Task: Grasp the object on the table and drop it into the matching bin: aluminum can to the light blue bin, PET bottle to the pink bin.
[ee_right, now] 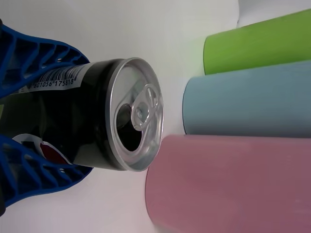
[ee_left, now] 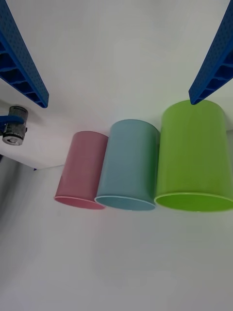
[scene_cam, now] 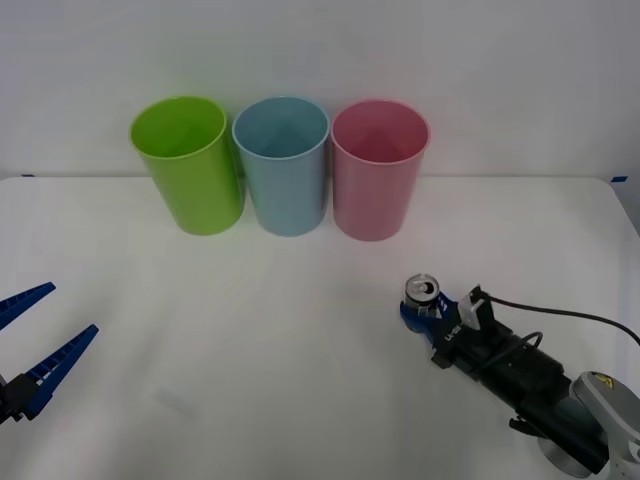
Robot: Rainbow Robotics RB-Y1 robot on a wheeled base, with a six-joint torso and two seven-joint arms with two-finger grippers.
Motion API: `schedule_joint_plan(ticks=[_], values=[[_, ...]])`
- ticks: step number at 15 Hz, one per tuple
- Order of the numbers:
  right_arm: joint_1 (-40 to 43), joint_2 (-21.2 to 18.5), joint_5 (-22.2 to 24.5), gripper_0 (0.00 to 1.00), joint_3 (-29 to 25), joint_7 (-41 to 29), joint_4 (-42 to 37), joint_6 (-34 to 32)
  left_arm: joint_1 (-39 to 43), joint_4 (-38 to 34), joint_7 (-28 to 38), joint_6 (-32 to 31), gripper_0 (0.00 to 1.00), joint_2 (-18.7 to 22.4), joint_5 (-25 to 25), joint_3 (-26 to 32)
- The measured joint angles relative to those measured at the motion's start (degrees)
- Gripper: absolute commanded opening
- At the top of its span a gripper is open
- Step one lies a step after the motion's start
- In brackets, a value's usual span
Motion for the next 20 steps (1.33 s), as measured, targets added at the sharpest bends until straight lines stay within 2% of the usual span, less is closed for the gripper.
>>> schedule_joint_plan(ticks=[5,9,15,20], values=[[0.3,-0.1,-0.7,0.00,-1.6,-0.2,-1.8,-2.3,0.0,0.0,0.0,0.0,1.00,0.0,0.0,0.0],[3.3,-1.6,-1.6,0.00,-2.2,-2.4,-10.2,-0.8,0.0,0.0,0.0,0.0,1.00,0.0,0.0,0.0],[7.3,-5.1,-1.9,0.00,-2.5,-14.8,-25.7,-0.2,0.0,0.0,0.0,0.0,1.00,0.0,0.0,0.0],[6.0,-8.2,-1.8,0.00,-3.9,-21.1,-32.2,-1.2,0.0,0.0,0.0,0.0,1.00,0.0,0.0,0.0]])
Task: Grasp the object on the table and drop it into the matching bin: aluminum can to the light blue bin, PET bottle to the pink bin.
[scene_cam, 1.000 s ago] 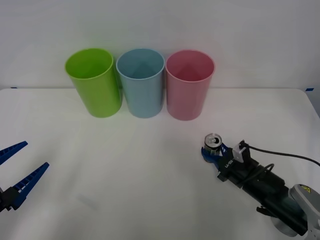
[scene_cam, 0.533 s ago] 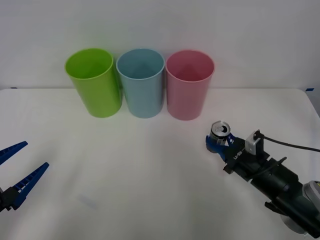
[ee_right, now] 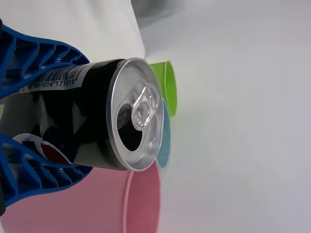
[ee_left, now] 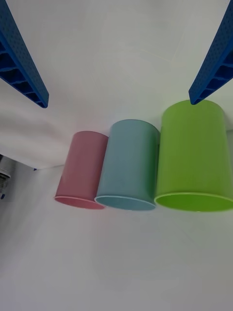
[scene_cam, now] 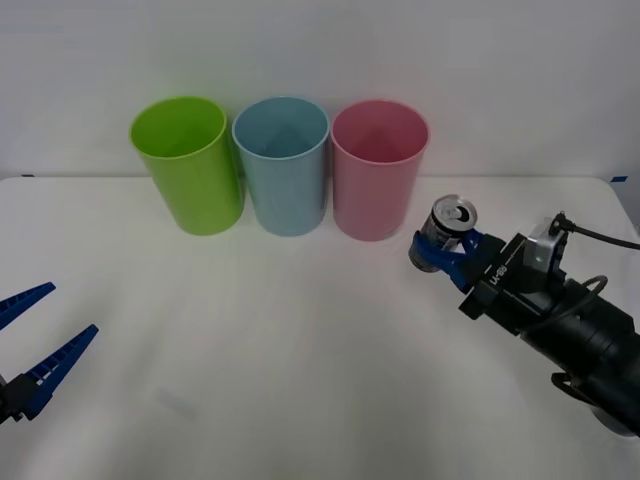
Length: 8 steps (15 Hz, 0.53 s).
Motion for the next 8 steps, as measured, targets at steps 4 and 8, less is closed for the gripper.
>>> schedule_joint_plan(ticks=[4,8], values=[[-5.1,-3.0,0.0,0.00,0.1,-2.0,-0.3,0.0,0.0,0.0,0.0,0.0,1.00,0.0,0.0,0.0],[-11.4,-5.2,1.5,0.00,0.9,-9.3,-0.1,-0.1,0.0,0.0,0.0,0.0,1.00,0.0,0.0,0.0]])
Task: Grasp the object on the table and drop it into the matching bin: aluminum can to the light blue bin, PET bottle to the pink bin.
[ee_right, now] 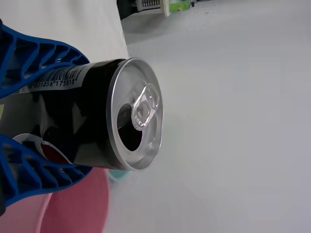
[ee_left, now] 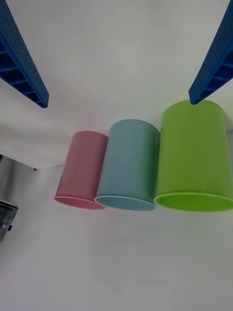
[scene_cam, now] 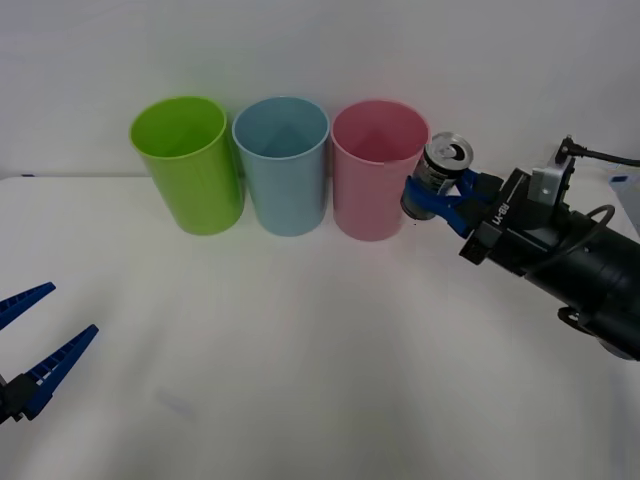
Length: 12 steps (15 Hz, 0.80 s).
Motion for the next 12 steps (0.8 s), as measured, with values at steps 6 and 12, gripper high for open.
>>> schedule_joint_plan(ticks=[6,12], values=[[-13.7,1.5,2.5,0.00,4.7,-3.0,9.6,0.0,0.0,0.0,0.0,0.0,1.00,0.0,0.0,0.0],[-27.7,12.0,12.3,0.00,3.9,-4.3,25.5,-0.2,0.0,0.0,0.0,0.0,1.00,0.0,0.0,0.0]])
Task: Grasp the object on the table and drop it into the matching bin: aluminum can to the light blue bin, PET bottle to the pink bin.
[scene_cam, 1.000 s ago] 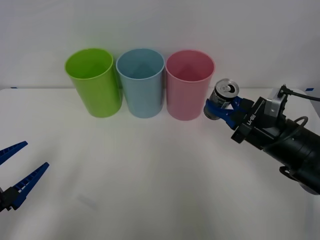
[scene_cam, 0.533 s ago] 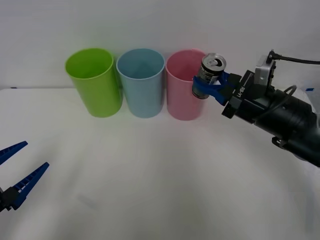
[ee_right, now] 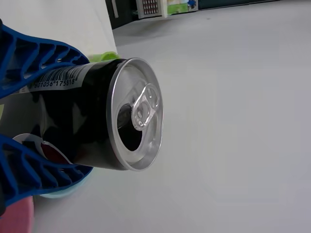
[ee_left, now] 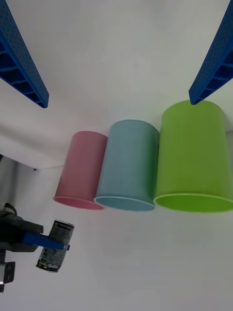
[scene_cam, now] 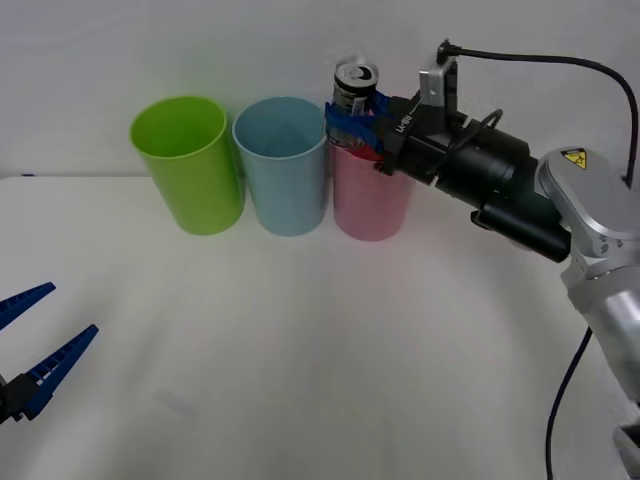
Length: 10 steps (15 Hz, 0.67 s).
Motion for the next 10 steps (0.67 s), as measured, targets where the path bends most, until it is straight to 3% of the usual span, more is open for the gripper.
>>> schedule_joint_plan(ticks=[7,10], values=[[-12.4,12.1,12.3,0.00,-6.8,0.0,16.8,0.4,0.0,0.0,0.0,0.0,1.00,0.0,0.0,0.0],[-16.6,15.9,16.1,0.00,-8.7,0.2,22.6,4.0,0.0,0.0,0.0,0.0,1.00,0.0,0.0,0.0]])
